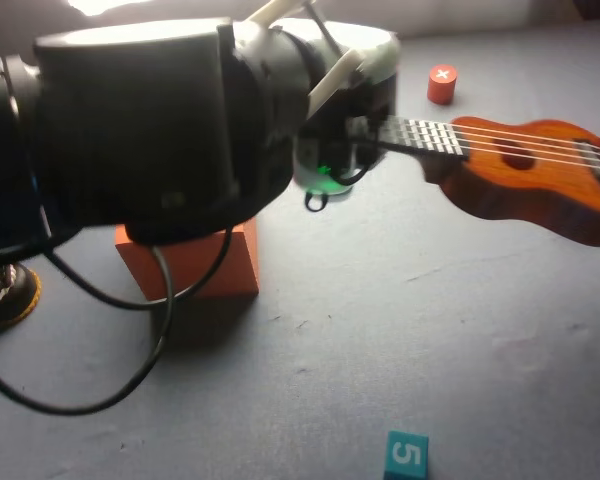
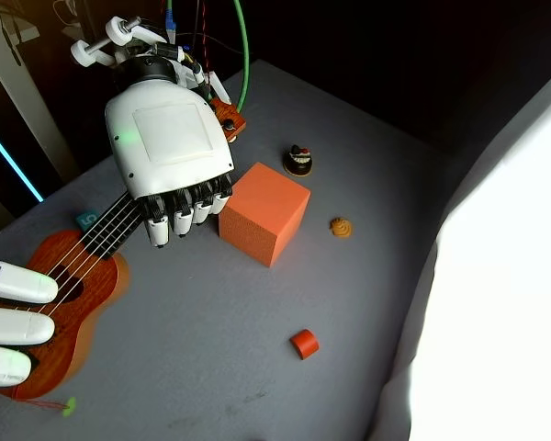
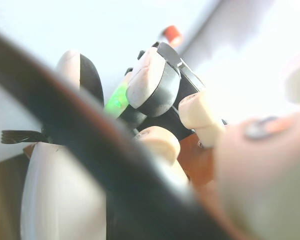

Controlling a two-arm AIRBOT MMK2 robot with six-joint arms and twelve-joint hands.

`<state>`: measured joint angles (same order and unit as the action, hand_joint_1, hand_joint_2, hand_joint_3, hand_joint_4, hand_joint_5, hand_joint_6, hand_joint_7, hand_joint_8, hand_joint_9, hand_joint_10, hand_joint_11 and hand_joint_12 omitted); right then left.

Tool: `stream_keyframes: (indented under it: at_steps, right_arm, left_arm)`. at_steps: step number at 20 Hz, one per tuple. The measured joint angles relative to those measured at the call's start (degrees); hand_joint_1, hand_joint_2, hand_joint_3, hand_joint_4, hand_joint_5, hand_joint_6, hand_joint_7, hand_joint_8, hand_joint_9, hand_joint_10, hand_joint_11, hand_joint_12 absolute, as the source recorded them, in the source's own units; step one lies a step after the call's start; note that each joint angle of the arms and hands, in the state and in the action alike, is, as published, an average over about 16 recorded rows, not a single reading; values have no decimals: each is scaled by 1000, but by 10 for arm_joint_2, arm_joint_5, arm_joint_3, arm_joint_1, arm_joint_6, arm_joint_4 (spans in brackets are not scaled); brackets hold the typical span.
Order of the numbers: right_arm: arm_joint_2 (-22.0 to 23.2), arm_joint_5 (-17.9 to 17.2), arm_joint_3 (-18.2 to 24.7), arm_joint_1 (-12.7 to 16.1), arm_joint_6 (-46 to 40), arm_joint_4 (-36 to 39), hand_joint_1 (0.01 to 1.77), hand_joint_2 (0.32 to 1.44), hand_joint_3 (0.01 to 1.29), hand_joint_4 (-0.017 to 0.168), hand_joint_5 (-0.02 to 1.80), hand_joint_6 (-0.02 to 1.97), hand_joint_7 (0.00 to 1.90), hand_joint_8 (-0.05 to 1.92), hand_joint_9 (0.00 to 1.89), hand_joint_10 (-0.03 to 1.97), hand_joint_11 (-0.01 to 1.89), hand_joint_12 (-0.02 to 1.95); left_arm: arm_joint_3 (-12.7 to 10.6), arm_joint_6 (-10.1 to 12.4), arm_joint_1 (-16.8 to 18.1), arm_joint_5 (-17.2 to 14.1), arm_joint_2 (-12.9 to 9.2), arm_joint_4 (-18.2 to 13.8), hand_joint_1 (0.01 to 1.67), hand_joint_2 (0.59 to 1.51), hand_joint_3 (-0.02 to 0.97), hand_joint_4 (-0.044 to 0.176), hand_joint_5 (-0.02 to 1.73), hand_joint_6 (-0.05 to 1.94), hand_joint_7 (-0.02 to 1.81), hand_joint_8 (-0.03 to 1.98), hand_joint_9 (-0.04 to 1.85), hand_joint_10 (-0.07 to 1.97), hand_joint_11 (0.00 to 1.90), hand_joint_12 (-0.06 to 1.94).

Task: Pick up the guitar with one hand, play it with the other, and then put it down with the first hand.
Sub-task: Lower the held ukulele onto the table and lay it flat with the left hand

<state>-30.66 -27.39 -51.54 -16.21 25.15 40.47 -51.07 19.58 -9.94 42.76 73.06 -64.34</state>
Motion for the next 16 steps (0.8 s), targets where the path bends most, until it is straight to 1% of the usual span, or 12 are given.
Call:
stream_keyframes:
  at_steps: [3, 7, 12, 16]
  right_arm:
    - [-2, 8, 1, 0, 22, -34, 318, 1338, 17, 4, 27, 579, 239, 15, 20, 670, 20, 1277]
    - [-3, 13, 3, 0, 33, -46, 315, 1338, 17, 4, 28, 576, 242, 15, 18, 679, 19, 1282]
    - [-4, 15, 6, 0, 34, -41, 311, 1339, 17, 4, 26, 588, 248, 15, 16, 688, 20, 1266]
    - [-4, 15, 8, 0, 34, -37, 298, 1341, 17, 4, 22, 595, 253, 15, 16, 683, 20, 1255]
  left_arm:
    - [0, 43, -18, 15, 6, -43, 1468, 1085, -16, 27, 1178, 1877, 1265, 1980, 1363, 1910, 1414, 1904]
    - [3, 87, -44, 38, 14, -91, 1468, 1085, -16, 23, 1173, 1879, 1265, 1980, 1362, 1910, 1414, 1904]
    - [10, 126, -76, 64, 22, -137, 1468, 1085, -16, 19, 1166, 1879, 1264, 1980, 1360, 1910, 1413, 1904]
    - [18, 155, -101, 84, 27, -165, 1468, 1085, -16, 16, 1163, 1880, 1264, 1980, 1358, 1910, 1413, 1904]
